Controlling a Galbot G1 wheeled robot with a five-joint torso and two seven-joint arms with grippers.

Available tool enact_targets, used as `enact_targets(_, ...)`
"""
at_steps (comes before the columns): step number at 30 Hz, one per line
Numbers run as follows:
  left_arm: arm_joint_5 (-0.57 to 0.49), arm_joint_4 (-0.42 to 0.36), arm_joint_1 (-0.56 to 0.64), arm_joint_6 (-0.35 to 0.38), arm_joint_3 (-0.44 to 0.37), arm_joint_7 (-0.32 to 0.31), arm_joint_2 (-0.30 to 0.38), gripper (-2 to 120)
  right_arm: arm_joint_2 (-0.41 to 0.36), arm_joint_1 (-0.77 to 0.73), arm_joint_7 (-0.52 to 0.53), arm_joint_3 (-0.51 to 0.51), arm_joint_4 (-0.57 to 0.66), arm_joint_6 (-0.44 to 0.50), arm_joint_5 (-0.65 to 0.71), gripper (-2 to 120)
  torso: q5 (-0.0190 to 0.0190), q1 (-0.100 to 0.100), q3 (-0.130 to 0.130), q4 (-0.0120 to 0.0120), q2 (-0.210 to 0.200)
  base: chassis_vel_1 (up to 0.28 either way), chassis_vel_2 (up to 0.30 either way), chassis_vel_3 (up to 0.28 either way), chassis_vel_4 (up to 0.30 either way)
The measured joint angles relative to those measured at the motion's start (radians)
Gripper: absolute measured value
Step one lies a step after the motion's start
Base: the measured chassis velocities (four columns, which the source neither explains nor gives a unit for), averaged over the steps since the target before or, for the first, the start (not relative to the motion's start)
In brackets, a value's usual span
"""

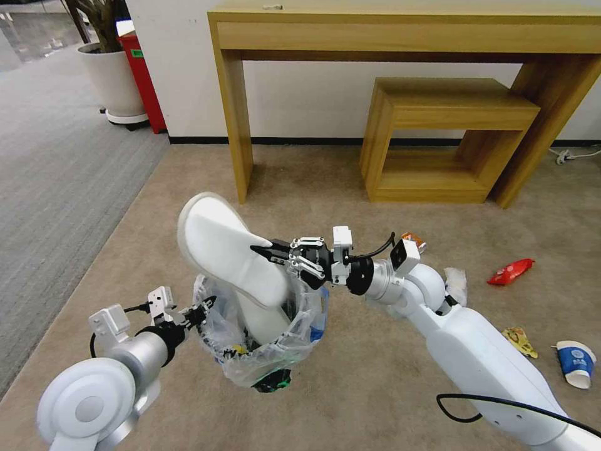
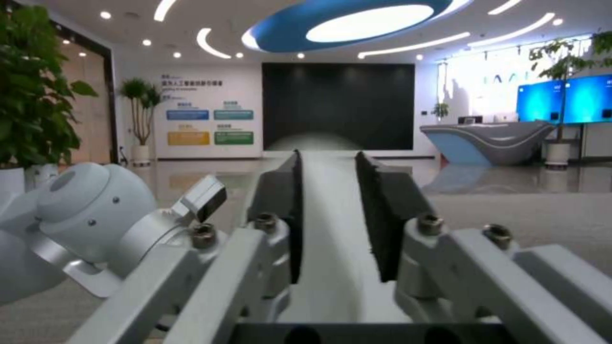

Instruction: Pick up the trash bin and place the garbage on the floor into it.

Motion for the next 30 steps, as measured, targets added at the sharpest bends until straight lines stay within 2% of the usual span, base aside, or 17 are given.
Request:
enact_targets(1,-0.001,-0.002,0.002,0.0,-0.003,0.0,0.001,1,0.0,-0.001,0.0,0.002,-0.001,0.0,0.0,32,0.0,0.0,0.0,0.0,0.0,0.0,0.0,0.0,0.0)
enact_targets(2,-0.001,-0.002,0.002,0.0,-0.003,0.0,0.001,1,0.0,-0.001,0.0,0.002,-0.001,0.0,0.0,32,0.0,0.0,0.0,0.0,0.0,0.0,0.0,0.0,0.0)
enact_targets(5,-0.007,-0.007,0.004,0.0,-0.015,-0.001,0.003,1,-0.001,-0.008,-0.003,0.007,-0.003,0.0,-0.002,47,0.0,0.0,0.0,0.0001,0.0,0.0,0.0,0.0,0.0)
enact_targets(6,-0.007,-0.007,0.004,0.0,-0.015,-0.001,0.003,1,-0.001,-0.008,-0.003,0.007,-0.003,0.0,-0.002,47,0.0,0.0,0.0,0.0001,0.0,0.0,0.0,0.0,0.0)
enact_targets(8,-0.013,-0.009,0.004,0.0,-0.026,-0.002,0.004,1,-0.003,-0.012,-0.006,0.011,-0.003,0.0,-0.005,55,0.0,0.0,0.0,0.0001,0.0,0.0,0.0,0.0,0.0)
enact_targets(10,-0.014,-0.01,0.004,0.0,-0.027,-0.002,0.004,1,-0.004,-0.013,-0.007,0.012,-0.003,0.0,-0.006,57,0.0,0.0,0.0,0.0,0.0,0.0,0.0,0.0,0.0)
enact_targets(12,-0.022,-0.012,0.003,0.0,-0.049,-0.007,0.004,1,-0.012,-0.026,-0.014,0.028,0.001,0.004,-0.009,72,0.0,0.0,0.0,0.0,0.0,0.0,0.0,0.0,0.0)
enact_targets(14,-0.023,-0.012,0.003,0.0,-0.054,-0.009,0.004,1,-0.015,-0.032,-0.015,0.034,0.004,0.006,-0.009,76,0.0,0.0,0.0,0.0001,0.0,0.0,0.0,0.0,0.0)
enact_targets(18,-0.034,0.003,-0.008,0.0,-0.085,-0.032,0.004,1,-0.037,-0.068,0.008,0.061,0.026,0.021,-0.008,93,0.0,0.0,0.0,0.0,0.0,0.0,0.0,0.0,0.0)
enact_targets(19,-0.034,0.003,-0.008,0.0,-0.085,-0.032,0.004,1,-0.037,-0.068,0.008,0.061,0.026,0.021,-0.008,93,0.0,0.0,0.0,0.0,0.0,0.0,0.0,0.0,0.0)
enact_targets(21,-0.042,0.019,-0.017,0.0,-0.11,-0.061,0.008,1,-0.059,-0.108,0.097,0.087,0.05,0.035,0.0,99,0.0,0.0,0.0,0.0,0.0,0.0,0.0,0.0,0.0)
enact_targets(24,-0.042,0.028,-0.021,0.0,-0.126,-0.073,0.01,1,-0.072,-0.135,0.158,0.111,0.058,0.048,0.0,100,0.0,0.0,0.0,0.0,0.0,0.0,0.0,0.0,0.0)
enact_targets(25,-0.042,0.037,-0.026,0.0,-0.144,-0.083,0.012,1,-0.084,-0.163,0.234,0.14,0.063,0.072,-0.008,100,0.0,0.0,0.0,0.0,0.0,0.0,0.0,0.0,0.0)
enact_targets(27,-0.042,0.039,-0.027,0.0,-0.15,-0.085,0.013,1,-0.088,-0.175,0.264,0.15,0.065,0.082,-0.012,100,-0.0001,0.0,0.0,0.0001,0.0,0.0,0.0,0.0,0.0)
enact_targets(29,-0.041,0.049,-0.033,0.0,-0.177,-0.097,0.021,1,-0.102,-0.23,0.379,0.206,0.077,0.107,-0.034,100,0.0001,0.0,0.0,0.0,0.0,0.0,0.0,0.0,0.0)
enact_targets(30,-0.041,0.051,-0.033,0.0,-0.184,-0.1,0.024,1,-0.104,-0.242,0.399,0.22,0.08,0.109,-0.042,100,0.0,0.0,0.0,0.0001,0.0,0.0,0.0,0.0,0.0)
